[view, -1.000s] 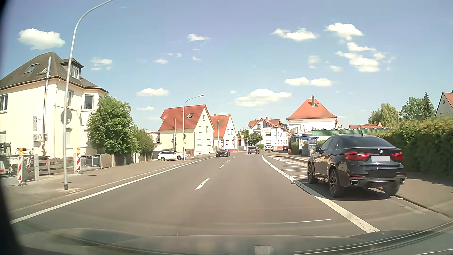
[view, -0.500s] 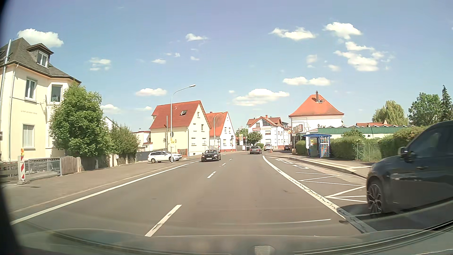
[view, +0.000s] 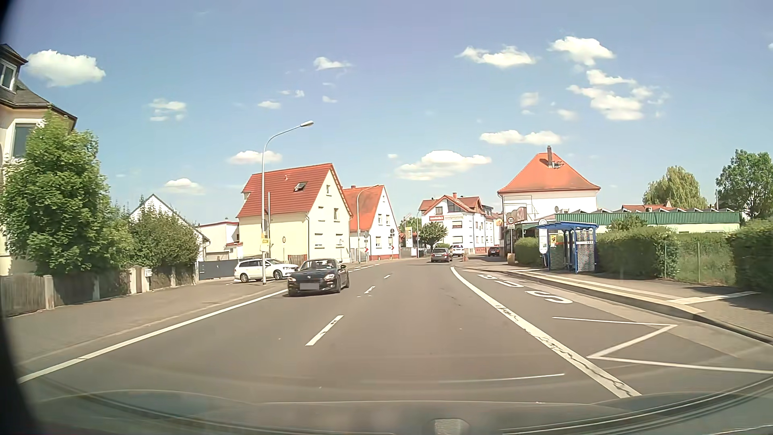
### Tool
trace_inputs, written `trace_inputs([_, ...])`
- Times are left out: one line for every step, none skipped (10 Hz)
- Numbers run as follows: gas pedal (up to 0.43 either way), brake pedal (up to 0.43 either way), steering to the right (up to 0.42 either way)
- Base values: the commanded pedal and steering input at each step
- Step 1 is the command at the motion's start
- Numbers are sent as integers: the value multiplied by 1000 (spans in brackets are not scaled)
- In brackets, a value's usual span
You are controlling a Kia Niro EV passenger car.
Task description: Follow the waypoints while adhering to traffic rules and regulations
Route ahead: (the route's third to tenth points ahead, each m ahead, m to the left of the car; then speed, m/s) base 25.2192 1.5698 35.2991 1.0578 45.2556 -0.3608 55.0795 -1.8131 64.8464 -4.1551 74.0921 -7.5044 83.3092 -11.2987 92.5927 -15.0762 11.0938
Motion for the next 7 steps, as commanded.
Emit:
trace_inputs([0, 30, 3])
trace_inputs([0, 30, 3])
trace_inputs([0, 30, 3])
trace_inputs([0, 30, 4])
trace_inputs([0, 30, 4])
trace_inputs([0, 30, 4])
trace_inputs([0, 30, 4])
